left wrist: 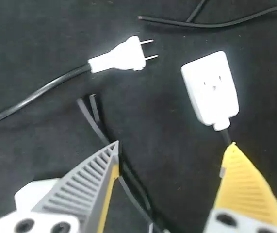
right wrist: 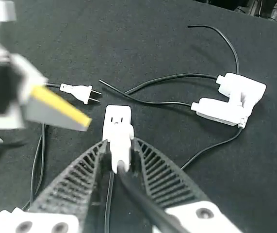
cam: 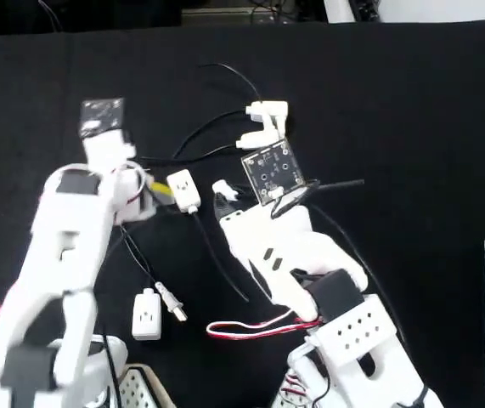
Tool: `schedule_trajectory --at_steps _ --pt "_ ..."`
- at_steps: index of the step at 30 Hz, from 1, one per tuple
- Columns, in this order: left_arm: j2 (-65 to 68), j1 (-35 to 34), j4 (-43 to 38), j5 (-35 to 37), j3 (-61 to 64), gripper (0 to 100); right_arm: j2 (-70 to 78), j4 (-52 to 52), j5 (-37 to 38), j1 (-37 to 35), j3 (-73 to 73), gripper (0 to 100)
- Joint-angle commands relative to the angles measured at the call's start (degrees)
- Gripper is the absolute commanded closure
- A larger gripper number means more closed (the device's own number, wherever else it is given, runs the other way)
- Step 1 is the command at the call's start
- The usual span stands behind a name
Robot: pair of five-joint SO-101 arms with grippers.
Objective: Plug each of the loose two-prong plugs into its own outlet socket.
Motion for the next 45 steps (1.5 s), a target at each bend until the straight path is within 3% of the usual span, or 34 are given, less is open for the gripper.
schedule_trajectory --at_steps 1,9,20,27,32,45 --pt "12.7 3.6 -1.3 4.1 -14.2 67 -1.1 -1.2 0.5 1.1 -0.1 98.7" --pt "28.4 9.9 -1.3 10.3 -26.0 67 -1.1 -1.3 0.6 1.1 0.4 98.6" --pt "39.9 7.7 -1.3 13.5 -28.8 68 -1.1 -1.3 0.6 1.1 0.6 98.6" --pt "40.4 7.6 -4.2 13.0 -31.2 87 -1.1 -1.3 0.6 1.1 0.6 98.6" --pt "39.8 7.5 -4.5 12.9 -31.2 93 -1.1 -1.3 0.6 1.1 0.7 98.6" --pt "23.0 2.4 15.8 -11.2 -45.4 97 -1.1 -1.3 0.6 1.1 0.7 98.6"
